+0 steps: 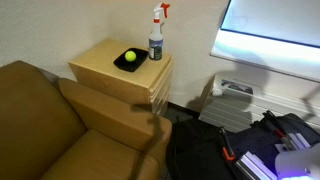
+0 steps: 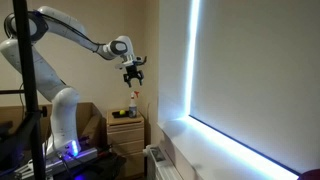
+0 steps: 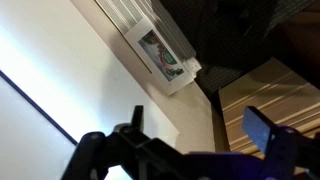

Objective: Pull out the nightstand shelf

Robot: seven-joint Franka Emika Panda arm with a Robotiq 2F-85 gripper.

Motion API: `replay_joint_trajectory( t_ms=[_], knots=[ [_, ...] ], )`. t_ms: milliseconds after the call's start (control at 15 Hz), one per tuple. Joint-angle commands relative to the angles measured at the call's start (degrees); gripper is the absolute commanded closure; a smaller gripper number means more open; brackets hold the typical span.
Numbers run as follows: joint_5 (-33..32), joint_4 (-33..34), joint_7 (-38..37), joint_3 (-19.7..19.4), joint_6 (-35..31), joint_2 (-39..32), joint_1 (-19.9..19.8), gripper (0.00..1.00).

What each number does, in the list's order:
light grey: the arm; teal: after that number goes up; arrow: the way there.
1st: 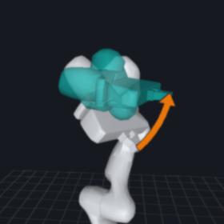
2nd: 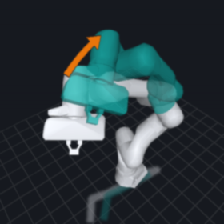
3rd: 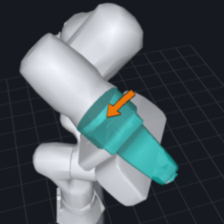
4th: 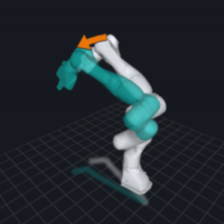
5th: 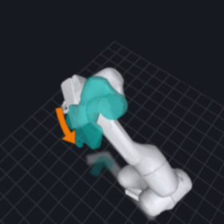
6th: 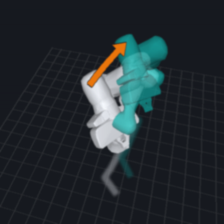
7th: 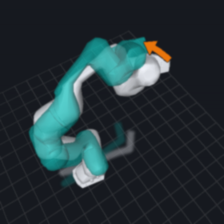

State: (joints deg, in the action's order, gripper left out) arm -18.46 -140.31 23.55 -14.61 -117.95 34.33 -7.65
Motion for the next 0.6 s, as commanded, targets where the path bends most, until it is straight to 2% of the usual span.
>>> replay_joint_trajectory(
  t_ms=[0,200,333,533],
  knots=[
    [0.22,0.13,0.15,0.26,0.13,-0.06,-0.27,0.0],
    [0.46,-5.28,-0.35,1.94,-0.78,0.55,1.31,0.0],
    [2.84,-6.3,0.51,3.38,1.58,-1.31,4.19,0.0],
    [5.29,-1.01,1.57,6.78,6.81,-1.66,8.36,0.0]
  ],
)
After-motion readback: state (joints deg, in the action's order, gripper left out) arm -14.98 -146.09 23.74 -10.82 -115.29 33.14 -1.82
